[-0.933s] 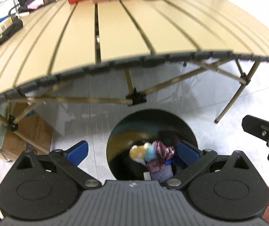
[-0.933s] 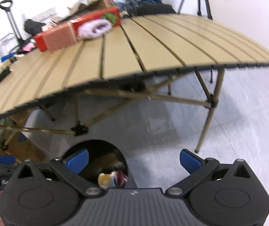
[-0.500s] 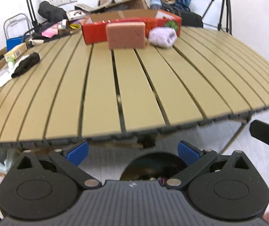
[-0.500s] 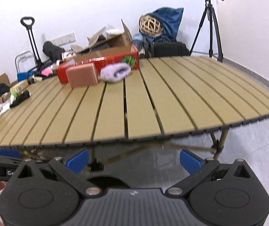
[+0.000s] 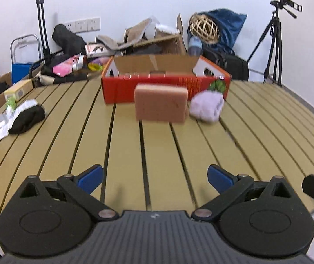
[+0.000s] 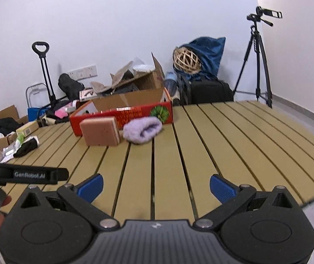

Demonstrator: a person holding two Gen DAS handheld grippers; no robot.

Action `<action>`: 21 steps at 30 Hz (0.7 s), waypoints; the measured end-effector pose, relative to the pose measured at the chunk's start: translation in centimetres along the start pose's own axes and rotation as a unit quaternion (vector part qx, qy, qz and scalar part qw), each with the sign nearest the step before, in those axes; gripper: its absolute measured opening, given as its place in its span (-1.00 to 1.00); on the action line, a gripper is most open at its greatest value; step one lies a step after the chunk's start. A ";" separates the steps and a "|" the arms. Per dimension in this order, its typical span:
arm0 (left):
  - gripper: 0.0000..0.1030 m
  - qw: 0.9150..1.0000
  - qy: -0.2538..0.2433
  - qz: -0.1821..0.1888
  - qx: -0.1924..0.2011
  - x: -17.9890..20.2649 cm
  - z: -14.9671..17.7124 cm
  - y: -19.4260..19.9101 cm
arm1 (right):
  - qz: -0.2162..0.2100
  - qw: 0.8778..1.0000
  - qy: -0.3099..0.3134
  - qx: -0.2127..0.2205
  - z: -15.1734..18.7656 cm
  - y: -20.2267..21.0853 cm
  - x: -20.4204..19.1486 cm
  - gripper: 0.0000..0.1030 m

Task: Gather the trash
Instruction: 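Move the left gripper toward the pink sponge on the table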

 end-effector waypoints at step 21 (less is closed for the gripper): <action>1.00 1.000 -0.004 -0.015 0.025 4.6 -8.3 -11.8 | 0.025 0.999 0.024 0.010 -4.3 -9.6 4.6 1.00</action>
Point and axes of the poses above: each gripper's, at about its wrist camera, not at the fingertips, and y roughly against the way its jaws point, x to its right, z to its underside, the point moved 3 cm from there along -y, roughly the way its jaws point, and after that the axes turned 14 degrees about -z, right-handed, at the moved point
